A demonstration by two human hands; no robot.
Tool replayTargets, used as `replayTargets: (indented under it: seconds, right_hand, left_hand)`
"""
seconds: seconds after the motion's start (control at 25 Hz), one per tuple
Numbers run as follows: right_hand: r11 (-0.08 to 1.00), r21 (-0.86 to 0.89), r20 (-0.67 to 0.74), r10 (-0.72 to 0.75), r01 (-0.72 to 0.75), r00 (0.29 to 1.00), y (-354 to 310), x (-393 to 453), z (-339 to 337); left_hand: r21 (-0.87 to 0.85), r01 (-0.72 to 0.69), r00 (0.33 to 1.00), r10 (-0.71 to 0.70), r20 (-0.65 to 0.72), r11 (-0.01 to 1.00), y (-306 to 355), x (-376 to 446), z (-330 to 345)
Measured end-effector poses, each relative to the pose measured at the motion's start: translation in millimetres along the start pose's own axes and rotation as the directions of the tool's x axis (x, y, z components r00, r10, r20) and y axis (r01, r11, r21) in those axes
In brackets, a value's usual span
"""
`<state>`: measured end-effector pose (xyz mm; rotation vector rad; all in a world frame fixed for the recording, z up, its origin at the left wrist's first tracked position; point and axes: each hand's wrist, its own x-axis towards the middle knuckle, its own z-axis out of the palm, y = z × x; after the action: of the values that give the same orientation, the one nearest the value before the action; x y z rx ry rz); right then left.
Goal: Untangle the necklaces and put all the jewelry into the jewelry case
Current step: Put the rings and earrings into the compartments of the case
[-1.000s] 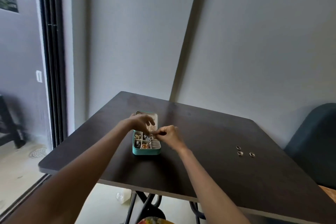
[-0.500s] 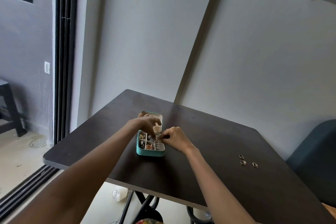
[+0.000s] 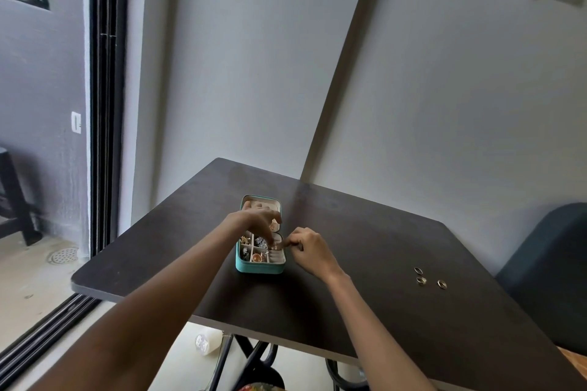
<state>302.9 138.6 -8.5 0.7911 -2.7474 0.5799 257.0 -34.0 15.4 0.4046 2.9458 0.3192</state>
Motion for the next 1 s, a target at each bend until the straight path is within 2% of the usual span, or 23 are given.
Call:
replayTargets:
  seconds: [0.16,0.36,0.44,0.56,0.72,0.84,0.92,1.0]
  right_hand:
    - [0.997,-0.071,-0.002,-0.012,0.012,1.000,0.9,-0.6,5.1]
    - [0.998,-0.064,-0.008,0.006,-0.006,1.000,1.4,2.4,9.6]
    - [1.000,-0.012,-0.016,0.025,-0.025,1.000,2.2,1.4,9.7]
    - [0.974,0.162,-0.144,0.181,-0.157,0.973,11.2,0.7,2.8]
    - [0.888,0.246,-0.213,0.441,-0.389,0.872,44.0,-14.1,-15.8]
    - [0.766,0.328,-0.305,0.640,-0.553,0.706,93.1,-49.3,-33.5]
    - [0.705,0.371,-0.378,0.709,-0.605,0.595,129.4,-81.6,-48.0]
    - [0.657,0.344,-0.431,0.745,-0.671,0.509,159.7,-116.3,-63.1]
  left_hand:
    - [0.039,0.009,1.000,-0.008,-0.020,0.999,2.4,-1.8,-1.5]
    - [0.062,0.012,0.999,-0.010,-0.038,0.998,1.2,-1.7,-2.1]
    - [0.000,0.007,0.999,-0.007,-0.036,1.000,2.7,-1.3,-3.8]
    - [-0.105,-0.023,0.997,0.015,-0.079,0.994,19.1,-3.1,-10.2]
    - [-0.281,-0.152,0.968,0.086,-0.234,0.947,74.7,7.4,4.9]
    - [-0.422,-0.307,0.935,0.187,-0.301,0.853,149.1,24.0,38.6]
    - [-0.458,-0.372,0.918,0.245,-0.313,0.808,201.9,35.2,61.2]
    - [-0.500,-0.381,0.919,0.257,-0.300,0.778,246.9,50.3,84.2]
